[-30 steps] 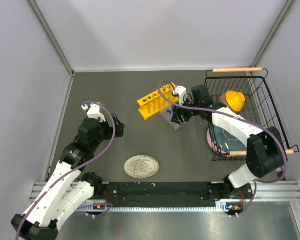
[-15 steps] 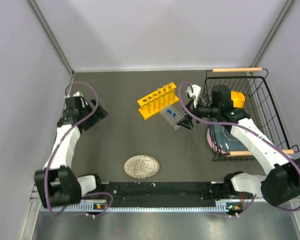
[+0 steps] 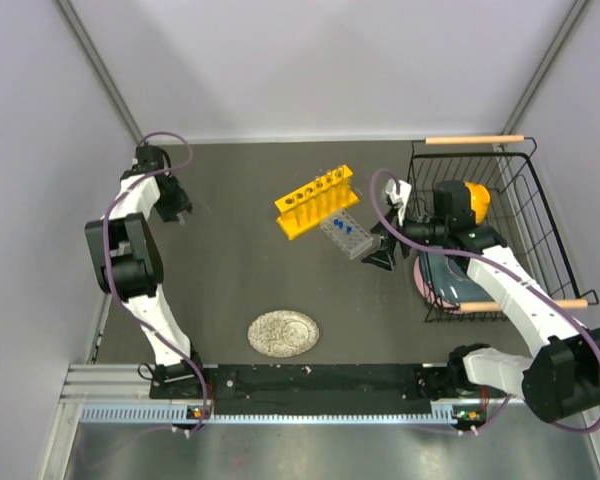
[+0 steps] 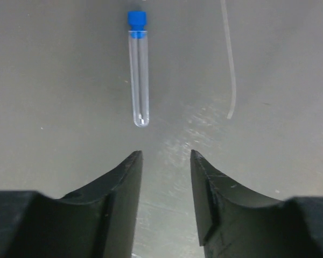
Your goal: Organize the chemistry lab equipment
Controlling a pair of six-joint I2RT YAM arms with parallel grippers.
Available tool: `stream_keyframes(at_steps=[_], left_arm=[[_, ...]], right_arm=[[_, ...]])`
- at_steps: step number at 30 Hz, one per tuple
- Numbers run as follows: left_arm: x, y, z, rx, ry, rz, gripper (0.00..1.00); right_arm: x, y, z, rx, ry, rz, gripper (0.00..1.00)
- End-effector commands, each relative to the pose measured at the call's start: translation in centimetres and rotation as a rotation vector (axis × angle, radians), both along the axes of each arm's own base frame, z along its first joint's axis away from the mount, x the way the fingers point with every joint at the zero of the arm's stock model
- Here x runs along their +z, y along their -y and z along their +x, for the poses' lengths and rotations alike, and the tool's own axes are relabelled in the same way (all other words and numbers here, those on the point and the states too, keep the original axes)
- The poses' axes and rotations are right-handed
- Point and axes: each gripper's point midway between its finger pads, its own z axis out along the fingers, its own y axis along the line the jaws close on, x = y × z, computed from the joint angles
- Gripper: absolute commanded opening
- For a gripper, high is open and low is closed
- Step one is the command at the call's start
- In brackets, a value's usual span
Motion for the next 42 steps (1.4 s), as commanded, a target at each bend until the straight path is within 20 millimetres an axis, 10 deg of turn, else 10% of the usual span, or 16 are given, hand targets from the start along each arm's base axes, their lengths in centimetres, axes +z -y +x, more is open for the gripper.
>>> stream_keyframes(at_steps=[1,23,29,34,42], left_arm=[[-0.7,-1.8,0.4,-0.035,-0.067,0.070,0.43],[-4.9,-3.2,2.2,-0.087,-0.194,0.100,0.39],[-5.6,-3.0,1.6,-0.087,-0.213,0.084,0.20],[-4.4,-1.9,1.0,-0.085,-0.176,0.038,0.01],[-0.5,2.9,-2.5,-0.129,0.016,-0.131,0.00]], right_arm=[[1.5,-0.1,-0.3,0.034,0.061,0.043,0.92],[0.9,0.5,-0.1,0.031,0.032,0.054,0.92],[0.9,0.6,-0.2,0.033,0.031,0.058,0.92],[1.0,0.9,-0.2,0.027,0.037,0.062,0.92],[1.3,1.4,-0.4,0.028,0.070,0.069,0.92]])
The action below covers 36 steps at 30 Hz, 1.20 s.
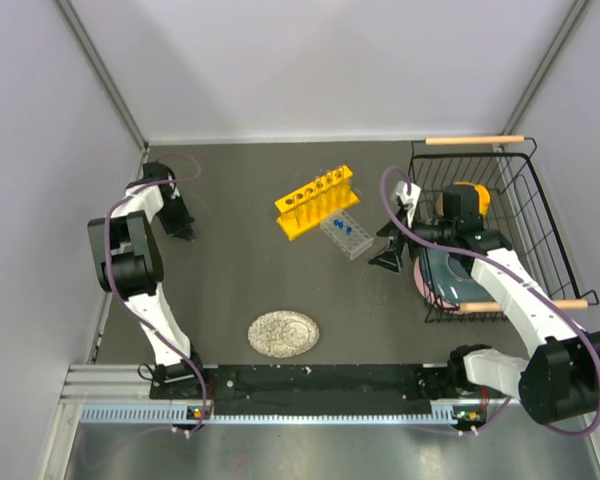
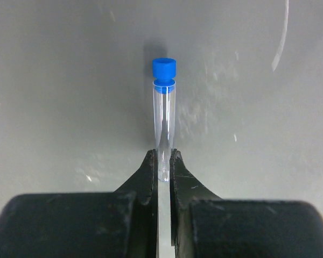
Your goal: Organize the chemistry lab equipment
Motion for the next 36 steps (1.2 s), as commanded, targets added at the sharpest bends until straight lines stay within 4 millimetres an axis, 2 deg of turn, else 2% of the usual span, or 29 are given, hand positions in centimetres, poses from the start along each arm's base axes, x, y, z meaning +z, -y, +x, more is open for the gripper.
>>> stream_keyframes(at_steps=[1,2,3,4,5,6,7,8,10,11,12,13,14,15,16,17,18,20,21,23,27,28,30,32,33,36], left_arm=[[3.9,3.4,-1.4,-0.024,0.169,-0.141,0.00],[6.2,4.7,-1.8,-0.058,0.246,-0.196,0.00],[6.9,5.5,-1.8,-0.072,0.297,-0.218,0.00],[6.1,6.6,-3.5,-0.085,0.287,-0.255,0.00],[8.2,7.5,-4.1,-0.117,0.356,-0.278,0.00],[9.1,9.0,-4.7,-0.152,0.389,-0.327,0.00],[8.9,10.0,-5.8,-0.179,0.407,-0.355,0.00],[11.3,10.9,-6.5,-0.221,0.487,-0.359,0.00],[12.5,13.8,-8.3,-0.313,0.546,-0.402,0.00],[14.9,15.0,-9.2,-0.366,0.629,-0.401,0.00],[15.9,17.5,-10.5,-0.448,0.660,-0.430,0.00],[16.4,19.1,-11.5,-0.505,0.697,-0.443,0.00],[18.6,20.3,-12.8,-0.561,0.780,-0.448,0.00],[19.7,22.7,-14.3,-0.629,0.806,-0.495,0.00],[20.1,23.8,-15.4,-0.664,0.829,-0.520,0.00],[22.3,24.8,-16.4,-0.706,0.917,-0.538,0.00],[23.2,26.5,-17.9,-0.751,0.928,-0.594,0.00],[25.0,27.9,-19.3,-0.790,0.990,-0.632,0.00],[25.2,29.2,-20.7,-0.821,0.970,-0.682,0.00],[26.5,31.2,-22.0,-0.875,1.002,-0.730,0.00],[28.0,33.9,-23.4,-0.929,1.020,-0.761,0.00],[27.9,34.6,-23.3,-0.935,1.009,-0.757,0.00],[28.4,36.0,-24.0,-0.965,1.014,-0.753,0.00],[27.8,37.5,-24.4,-1.003,0.985,-0.748,0.00],[28.4,37.9,-24.4,-1.005,0.994,-0.749,0.00],[28.5,39.3,-24.7,-1.037,0.981,-0.748,0.00]], right_arm=[[1.9,0.0,-0.2,0.037,0.103,0.032,0.92],[2.1,-0.1,-0.3,0.042,0.108,0.037,0.92],[2.2,-0.1,-0.4,0.045,0.105,0.040,0.92],[2.6,-0.2,-0.5,0.048,0.100,0.049,0.92],[2.7,-0.2,-0.8,0.053,0.090,0.050,0.92],[3.0,-0.2,-0.9,0.055,0.089,0.053,0.92],[3.6,-0.2,-1.0,0.060,0.098,0.052,0.94],[3.6,-0.1,-1.3,0.057,0.073,0.041,0.99],[5.0,0.2,-1.1,0.034,0.083,0.033,0.99],[5.3,0.4,-0.8,0.004,0.083,0.017,0.99],[5.6,0.6,-0.8,-0.015,0.065,0.013,0.99],[6.8,0.6,-0.6,-0.046,0.048,0.025,0.99],[7.4,0.5,-0.8,-0.046,0.034,0.038,0.99],[8.4,0.2,-1.5,-0.018,0.029,0.056,0.99],[9.4,-0.4,-2.9,0.057,0.007,0.104,0.99],[10.0,-0.8,-3.5,0.089,-0.008,0.131,0.99],[10.9,-1.1,-3.9,0.108,-0.019,0.153,0.99],[11.8,-2.3,-5.1,0.143,-0.081,0.172,0.99],[12.5,-2.6,-5.4,0.153,-0.080,0.177,0.99],[13.0,-3.5,-6.2,0.181,-0.126,0.190,0.98],[14.1,-4.1,-6.0,0.194,-0.184,0.211,0.98],[14.2,-4.3,-6.1,0.189,-0.215,0.217,0.98],[13.8,-4.7,-6.1,0.198,-0.243,0.215,0.98],[13.5,-5.0,-6.2,0.197,-0.273,0.217,0.98],[13.1,-5.3,-6.3,0.204,-0.290,0.211,0.98],[11.9,-5.6,-6.3,0.191,-0.318,0.192,0.96]])
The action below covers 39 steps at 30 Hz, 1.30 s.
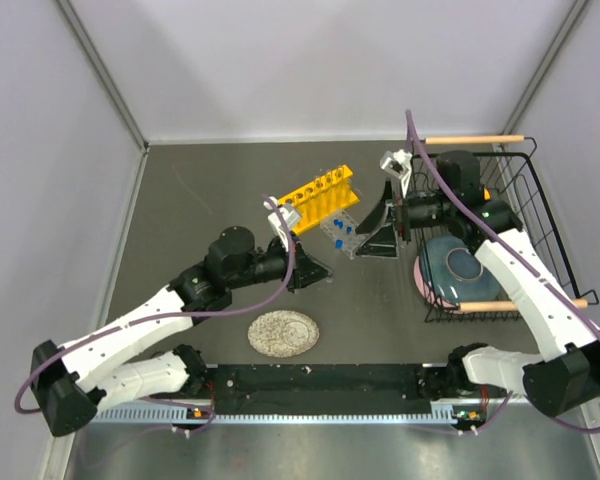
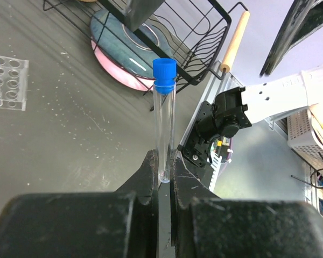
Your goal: Organize the chemistry lab equipment
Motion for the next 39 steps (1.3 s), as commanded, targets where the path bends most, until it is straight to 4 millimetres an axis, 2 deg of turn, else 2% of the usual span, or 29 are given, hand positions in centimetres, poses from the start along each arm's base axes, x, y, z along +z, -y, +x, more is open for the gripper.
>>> stream_keyframes(at_steps=[1,8,18,21,24,25,26,27,28,29,30,31,32,33,34,35,36,37,39], left_arm=[[4.0,1.9,0.9,0.013,0.103,-0.063,0.00],[3.0,3.1,0.9,-0.004,0.098,-0.015,0.00],[2.5,3.5,0.6,-0.032,0.105,0.015,0.00],[2.3,3.6,0.6,-0.033,0.107,0.022,0.00],[2.0,3.5,0.6,-0.033,0.109,0.032,0.00],[1.9,3.5,0.7,-0.031,0.111,0.034,0.00],[1.7,3.5,0.7,-0.030,0.110,0.039,0.02],[1.8,3.3,1.0,-0.008,0.114,0.038,0.11],[1.1,3.0,1.0,0.003,0.096,0.061,0.34],[0.5,2.6,1.2,0.021,0.090,0.075,0.48],[0.9,2.1,1.3,0.046,0.101,0.068,0.60],[0.6,1.5,2.1,0.106,0.098,0.076,0.76],[-0.2,0.9,2.2,0.134,0.093,0.092,0.81],[0.3,0.0,2.3,0.165,0.110,0.081,0.86],[0.1,-1.1,3.2,0.234,0.120,0.096,0.93],[-1.1,-2.1,3.3,0.265,0.106,0.135,0.99],[-0.6,-3.2,3.2,0.288,0.116,0.125,0.99],[-0.9,-4.8,4.4,0.376,0.114,0.149,0.99],[-1.8,-7.1,4.7,0.441,0.093,0.187,0.99]], right_arm=[[-0.1,-0.9,-0.6,0.023,-0.034,0.004,0.94],[-1.1,-1.7,-0.9,0.033,-0.070,-0.022,0.80],[-1.5,-2.2,-0.5,0.032,-0.116,-0.035,0.56],[-1.5,-2.3,-0.6,0.043,-0.133,-0.032,0.43],[-1.5,-2.4,-0.6,0.046,-0.141,-0.030,0.25],[-1.4,-2.4,-0.6,0.046,-0.137,-0.030,0.16],[-1.4,-2.4,-0.6,0.046,-0.131,-0.029,0.13],[-1.5,-2.4,-0.4,0.036,-0.120,-0.033,0.09],[-1.4,-2.4,-0.4,0.033,-0.113,-0.035,0.08],[-1.6,-2.3,-0.2,0.024,-0.103,-0.039,0.08],[-2.0,-2.2,0.3,0.001,-0.074,-0.056,0.08],[-2.2,-2.1,0.6,-0.015,-0.057,-0.067,0.07],[-2.7,-2.0,1.0,-0.032,-0.041,-0.081,0.07],[-3.4,-1.7,1.9,-0.069,0.004,-0.114,0.07],[-4.0,-1.6,2.5,-0.091,0.021,-0.134,0.07],[-4.7,-1.3,3.0,-0.104,0.054,-0.160,0.07],[-5.7,-0.8,4.3,-0.149,0.107,-0.206,0.07],[-6.0,-0.7,5.3,-0.176,0.148,-0.221,0.07],[-8.0,0.1,7.5,-0.253,0.213,-0.285,0.08]])
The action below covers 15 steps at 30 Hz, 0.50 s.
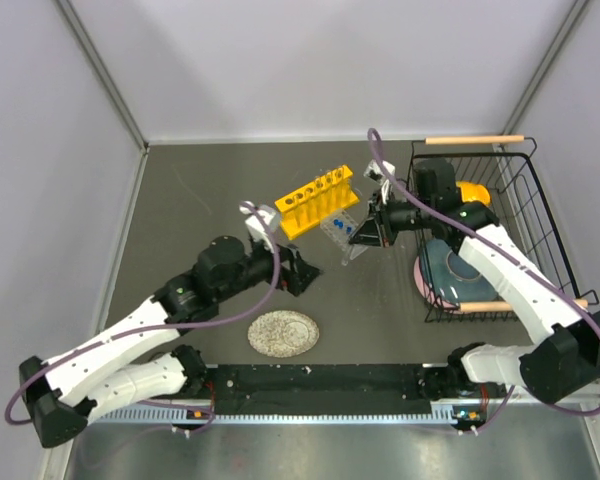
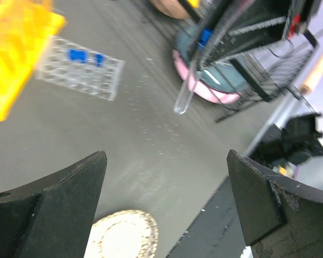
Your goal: Organize the chemistry lab equipment
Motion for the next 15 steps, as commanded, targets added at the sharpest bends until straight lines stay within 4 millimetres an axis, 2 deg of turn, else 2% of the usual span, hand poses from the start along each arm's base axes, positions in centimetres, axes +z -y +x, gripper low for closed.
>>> stream_keyframes(at_steps=[1,2,4,5,7,9,11,12,13,15], left_arm=[[-0.6,-6.1,2.8,0.267,0.008,0.051,0.99],[-1.4,-7.2,3.1,0.303,-0.008,0.066,0.99],[-2.1,-9.4,3.7,0.369,-0.038,0.071,0.99],[-2.9,-10.0,3.7,0.377,-0.058,0.078,0.99],[-3.0,-11.2,3.9,0.415,-0.062,0.060,0.99],[-3.6,-11.8,3.8,0.433,-0.064,0.058,0.99],[-4.0,-12.1,3.8,0.447,-0.069,0.066,0.99],[-4.2,-12.2,3.8,0.451,-0.072,0.071,0.99],[-4.4,-12.3,3.9,0.453,-0.073,0.077,0.99],[-4.4,-12.4,4.0,0.458,-0.074,0.085,0.99]], right_arm=[[-2.4,1.1,5.7,-0.149,0.280,-0.126,0.08],[-3.7,1.4,6.2,-0.170,0.295,-0.146,0.08],[-4.4,1.8,7.8,-0.221,0.365,-0.167,0.08],[-5.0,1.6,8.6,-0.236,0.398,-0.164,0.08],[-5.7,1.8,9.8,-0.266,0.428,-0.183,0.08],[-6.6,1.7,11.0,-0.288,0.461,-0.200,0.09],[-7.8,1.7,11.4,-0.291,0.468,-0.220,0.08],[-7.4,1.5,12.1,-0.303,0.502,-0.214,0.09],[-8.3,1.4,12.3,-0.298,0.487,-0.227,0.09],[-8.7,1.0,12.5,-0.291,0.480,-0.229,0.09]])
